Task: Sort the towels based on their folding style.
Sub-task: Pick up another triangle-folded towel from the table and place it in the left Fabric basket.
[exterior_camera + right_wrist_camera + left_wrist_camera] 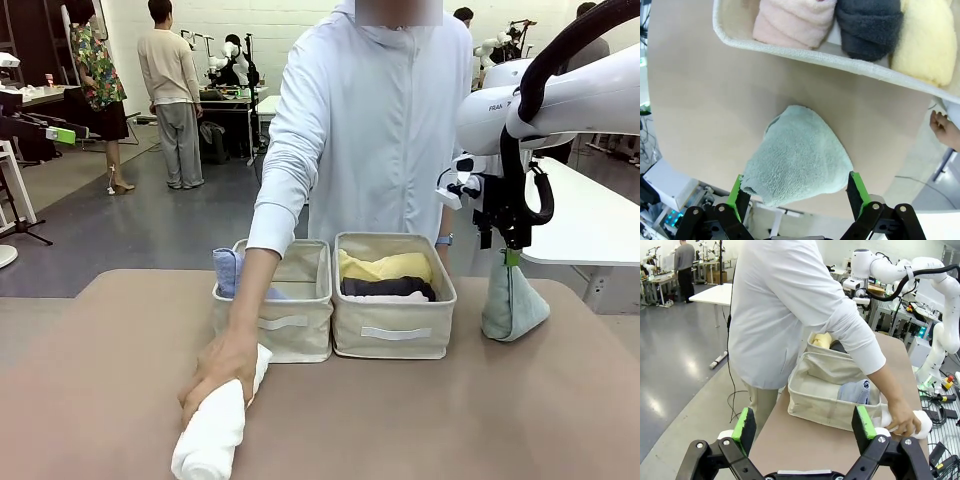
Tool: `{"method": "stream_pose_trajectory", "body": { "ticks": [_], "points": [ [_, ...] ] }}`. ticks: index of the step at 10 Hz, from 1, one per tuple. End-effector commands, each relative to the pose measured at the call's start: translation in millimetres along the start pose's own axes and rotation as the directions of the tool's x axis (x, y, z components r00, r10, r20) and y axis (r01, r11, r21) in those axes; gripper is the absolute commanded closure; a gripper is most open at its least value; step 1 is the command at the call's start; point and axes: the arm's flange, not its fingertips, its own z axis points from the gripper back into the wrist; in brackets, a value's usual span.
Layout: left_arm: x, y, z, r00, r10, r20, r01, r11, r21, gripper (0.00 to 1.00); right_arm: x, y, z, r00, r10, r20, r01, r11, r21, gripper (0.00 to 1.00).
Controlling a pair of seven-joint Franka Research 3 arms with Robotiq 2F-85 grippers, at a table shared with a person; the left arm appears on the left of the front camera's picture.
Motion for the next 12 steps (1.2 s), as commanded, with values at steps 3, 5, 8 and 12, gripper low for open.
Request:
{"method": "stream_pose_trajectory", "body": {
  "ticks": [3,5,8,12],
  "points": [
    [1.3,0.5,-0.3,1.0,-0.001,0.016,0.001,1.0,0.008,0.0,-6.1,-18.1,-15.1,0.998,0.068,-0.012,-0.067,0.996,0.066,0.0],
    [1.3,0.5,-0.3,1.0,-0.001,0.016,0.001,1.0,0.008,0.0,-4.9,-21.1,-22.1,0.994,0.099,-0.036,-0.096,0.992,0.084,0.6],
    [1.3,0.5,-0.3,1.0,-0.001,0.016,0.001,1.0,0.008,0.0,-5.4,-23.1,-21.5,0.996,0.085,-0.018,-0.083,0.993,0.088,0.66],
    [1.3,0.5,-0.3,1.0,-0.001,0.016,0.001,1.0,0.008,0.0,-5.1,-23.3,-21.1,0.997,0.077,-0.026,-0.074,0.992,0.098,1.0]
  ]
}}
